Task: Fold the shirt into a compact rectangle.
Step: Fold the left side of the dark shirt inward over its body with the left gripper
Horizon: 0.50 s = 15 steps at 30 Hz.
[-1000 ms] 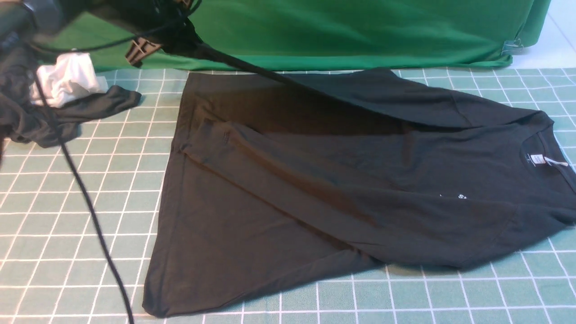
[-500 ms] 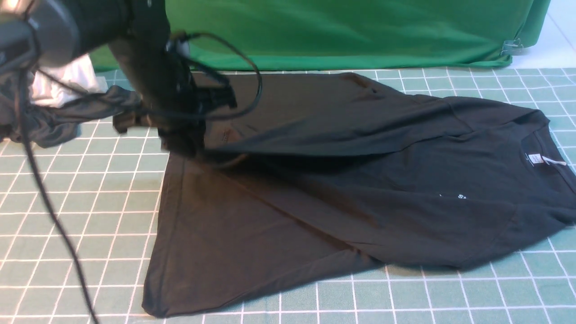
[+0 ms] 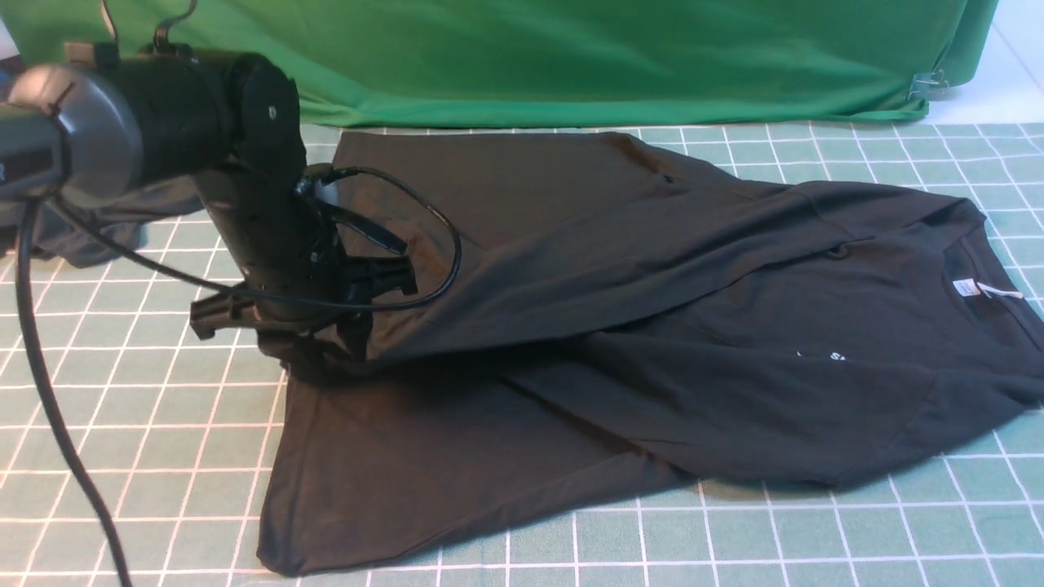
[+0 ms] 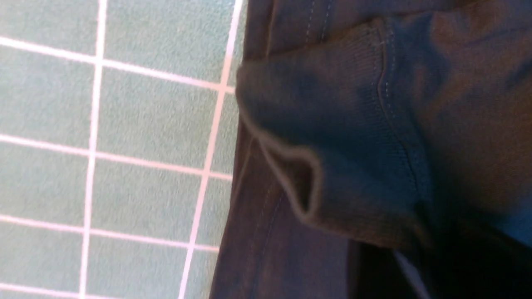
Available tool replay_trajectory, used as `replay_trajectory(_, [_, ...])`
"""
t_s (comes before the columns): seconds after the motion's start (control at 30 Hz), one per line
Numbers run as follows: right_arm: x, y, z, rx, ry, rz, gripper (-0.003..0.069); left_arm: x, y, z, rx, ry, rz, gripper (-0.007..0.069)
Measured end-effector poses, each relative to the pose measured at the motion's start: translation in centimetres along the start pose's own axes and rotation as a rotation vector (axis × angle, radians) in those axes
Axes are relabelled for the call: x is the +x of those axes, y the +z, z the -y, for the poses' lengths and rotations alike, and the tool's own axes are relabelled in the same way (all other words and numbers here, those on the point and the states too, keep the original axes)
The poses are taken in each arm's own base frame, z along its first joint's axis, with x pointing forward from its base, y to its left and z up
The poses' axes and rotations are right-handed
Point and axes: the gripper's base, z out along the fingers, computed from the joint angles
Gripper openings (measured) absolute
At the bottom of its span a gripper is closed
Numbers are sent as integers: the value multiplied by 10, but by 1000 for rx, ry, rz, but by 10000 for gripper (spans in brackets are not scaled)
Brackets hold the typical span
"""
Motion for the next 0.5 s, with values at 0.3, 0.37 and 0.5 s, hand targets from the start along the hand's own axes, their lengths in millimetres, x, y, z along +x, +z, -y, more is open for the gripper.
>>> replay_trajectory(0.3, [1,8,0,2,1,-33,239,-10,-56,7,17,85,92,521])
replay_trajectory(0.37, [1,8,0,2,1,-36,239,-9,-58,7,20,90,97,527])
replay_trajectory(0.5, [1,10,0,2,2,-49,239,-7,-61,6,19,113,97,512])
